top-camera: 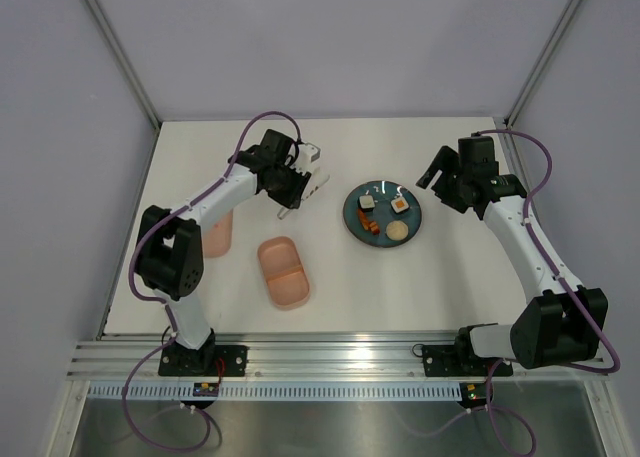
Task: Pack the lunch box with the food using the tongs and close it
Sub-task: Pick up the fake food from the plate.
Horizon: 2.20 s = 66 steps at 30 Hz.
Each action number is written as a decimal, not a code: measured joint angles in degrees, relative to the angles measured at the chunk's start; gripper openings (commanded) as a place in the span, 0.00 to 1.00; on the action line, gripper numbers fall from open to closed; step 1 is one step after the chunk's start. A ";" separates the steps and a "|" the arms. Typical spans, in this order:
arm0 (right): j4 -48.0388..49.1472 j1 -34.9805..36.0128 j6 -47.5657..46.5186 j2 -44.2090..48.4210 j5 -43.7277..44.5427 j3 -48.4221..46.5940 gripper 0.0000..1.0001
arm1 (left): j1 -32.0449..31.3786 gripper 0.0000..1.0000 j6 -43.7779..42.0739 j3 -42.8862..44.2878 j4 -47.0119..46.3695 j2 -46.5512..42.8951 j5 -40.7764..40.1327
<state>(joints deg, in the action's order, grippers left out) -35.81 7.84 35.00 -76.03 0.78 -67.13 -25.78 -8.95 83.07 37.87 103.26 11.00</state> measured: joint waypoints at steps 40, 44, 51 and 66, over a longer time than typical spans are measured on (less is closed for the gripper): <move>0.02 0.00 0.00 0.00 0.02 0.00 0.82 | -1.40 0.40 0.26 -1.16 0.22 2.78 0.63; 0.02 0.00 0.00 0.00 0.00 0.00 0.82 | -1.44 0.41 0.26 -1.16 0.22 2.78 0.63; 0.00 0.00 0.00 0.00 0.00 0.00 0.82 | -1.62 0.35 0.31 -1.16 0.26 2.78 0.70; -0.02 0.00 0.02 0.55 0.00 0.00 0.82 | -5.62 0.24 0.63 1.95 4.09 1.90 0.66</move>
<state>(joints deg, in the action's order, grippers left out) -35.83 7.84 35.03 -75.48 0.78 -67.13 -31.40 -8.32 85.01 41.95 105.16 11.66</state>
